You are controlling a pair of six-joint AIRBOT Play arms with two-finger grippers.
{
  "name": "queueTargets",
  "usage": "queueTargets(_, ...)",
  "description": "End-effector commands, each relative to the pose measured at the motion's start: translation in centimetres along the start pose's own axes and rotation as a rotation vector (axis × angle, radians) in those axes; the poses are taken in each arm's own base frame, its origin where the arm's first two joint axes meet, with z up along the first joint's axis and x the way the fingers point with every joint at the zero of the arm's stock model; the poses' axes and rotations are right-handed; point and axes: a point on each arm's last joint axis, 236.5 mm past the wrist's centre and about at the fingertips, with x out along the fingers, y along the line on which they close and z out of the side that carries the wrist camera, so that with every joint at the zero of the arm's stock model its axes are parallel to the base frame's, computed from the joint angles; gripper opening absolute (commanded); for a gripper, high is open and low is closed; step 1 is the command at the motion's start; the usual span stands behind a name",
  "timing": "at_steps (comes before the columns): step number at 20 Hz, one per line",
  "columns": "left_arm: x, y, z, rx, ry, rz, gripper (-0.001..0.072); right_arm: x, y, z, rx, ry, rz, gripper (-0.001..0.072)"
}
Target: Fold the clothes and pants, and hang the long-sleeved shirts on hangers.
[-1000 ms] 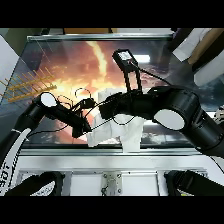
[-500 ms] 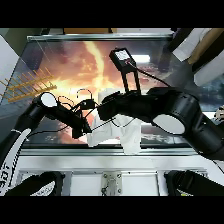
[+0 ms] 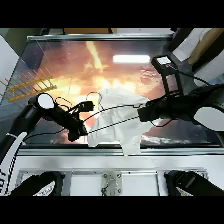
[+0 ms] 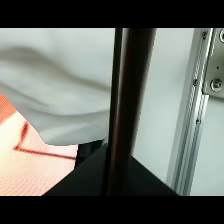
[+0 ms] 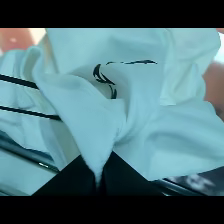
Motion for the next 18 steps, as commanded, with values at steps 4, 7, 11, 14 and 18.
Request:
queueTargets(4,0.3,-0.9,-1.2,-0.037,0.072,-0.028,0.0011,2.9,-5.0,-4.2,0.066,0.166,-0.118,0.0016)
queueTargets(7,-0.1,-0.8,-1.0,-0.026,0.061,-0.005,0.001,4.7,-5.6,-5.5,0.07,0.198,-0.131,0.0016)
queueTargets(11,-1.2,-0.9,-0.5,0.003,0.04,0.054,0.0011,6.2,-6.3,-5.5,0.091,0.188,-0.135,0.0016)
queueTargets(14,-2.1,-0.8,-1.0,0.018,0.053,0.1,0.0011,6.5,-7.6,-5.1,0.121,0.181,-0.15,0.0016)
queueTargets(18,-2.8,-0.2,-2.2,0.03,0.103,0.151,0.0012,7.3,-8.4,-4.3,0.106,0.166,-0.155,0.0017)
